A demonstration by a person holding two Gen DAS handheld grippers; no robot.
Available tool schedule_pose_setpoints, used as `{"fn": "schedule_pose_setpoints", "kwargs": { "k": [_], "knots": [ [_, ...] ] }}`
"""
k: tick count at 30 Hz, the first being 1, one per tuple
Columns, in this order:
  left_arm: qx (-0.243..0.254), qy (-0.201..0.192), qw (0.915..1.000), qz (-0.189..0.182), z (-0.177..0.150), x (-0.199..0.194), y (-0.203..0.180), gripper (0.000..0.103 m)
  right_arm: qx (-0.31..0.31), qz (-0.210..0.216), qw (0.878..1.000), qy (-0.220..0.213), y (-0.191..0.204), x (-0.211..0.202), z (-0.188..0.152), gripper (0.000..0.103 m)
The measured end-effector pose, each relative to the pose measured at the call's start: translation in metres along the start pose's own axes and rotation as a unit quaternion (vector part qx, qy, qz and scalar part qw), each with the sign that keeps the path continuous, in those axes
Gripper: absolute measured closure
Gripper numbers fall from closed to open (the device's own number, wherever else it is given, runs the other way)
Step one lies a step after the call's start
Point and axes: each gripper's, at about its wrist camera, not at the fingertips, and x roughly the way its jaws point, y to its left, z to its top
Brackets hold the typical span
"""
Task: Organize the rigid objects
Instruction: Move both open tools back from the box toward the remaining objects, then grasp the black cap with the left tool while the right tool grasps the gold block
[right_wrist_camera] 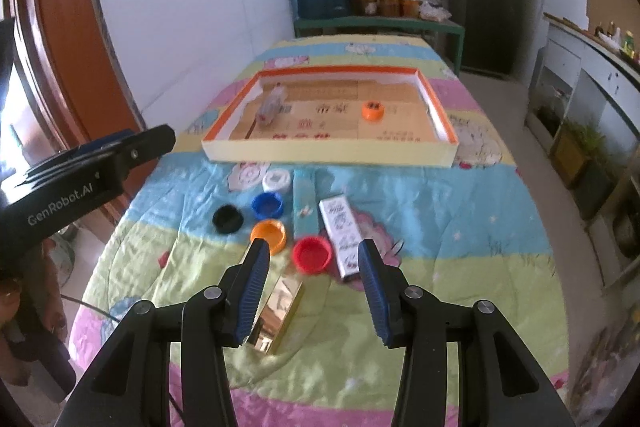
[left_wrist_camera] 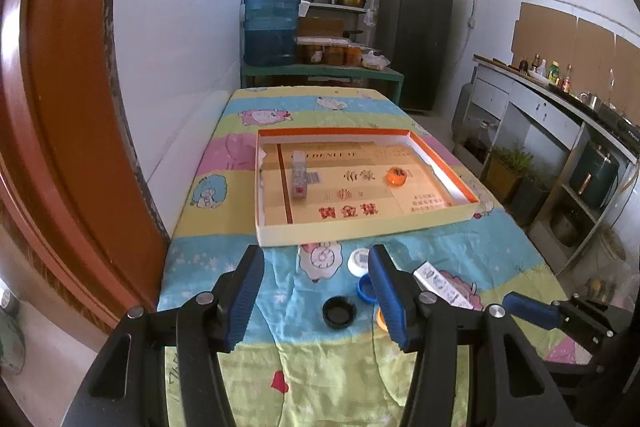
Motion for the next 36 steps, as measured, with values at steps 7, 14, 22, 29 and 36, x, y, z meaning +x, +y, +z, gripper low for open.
{"fn": "schedule_pose_setpoints", "kwargs": {
  "k": [7,14,22,29,36],
  "knots": [
    [0.026,0.051,0.9983,-0.014,-0.020,0.029,-0.004,0.048,-0.005,0.007,0.999,0.033,0.013,0.023,-0.018,0.055],
    [0.050,0.099,0.9937,-0.013,-0.041,0.062,-0.015,0.049,-0.004,0.011,0.999,0.052,0.015,0.036,-0.027,0.055],
    [0.050,0.126,0.9906,-0.020,-0.047,0.084,-0.016,0.060,-0.007,0.014,0.998,0.058,0.017,0.042,-0.029,0.055],
    [0.053,0.117,0.9910,-0.036,-0.048,0.085,-0.014,0.073,-0.017,0.021,0.998,0.059,0.021,0.047,-0.031,0.072],
    [0.036,0.110,0.9918,-0.054,-0.048,0.081,-0.009,0.073,-0.013,0.036,0.998,0.058,0.018,0.046,-0.033,0.084]
  ]
}}
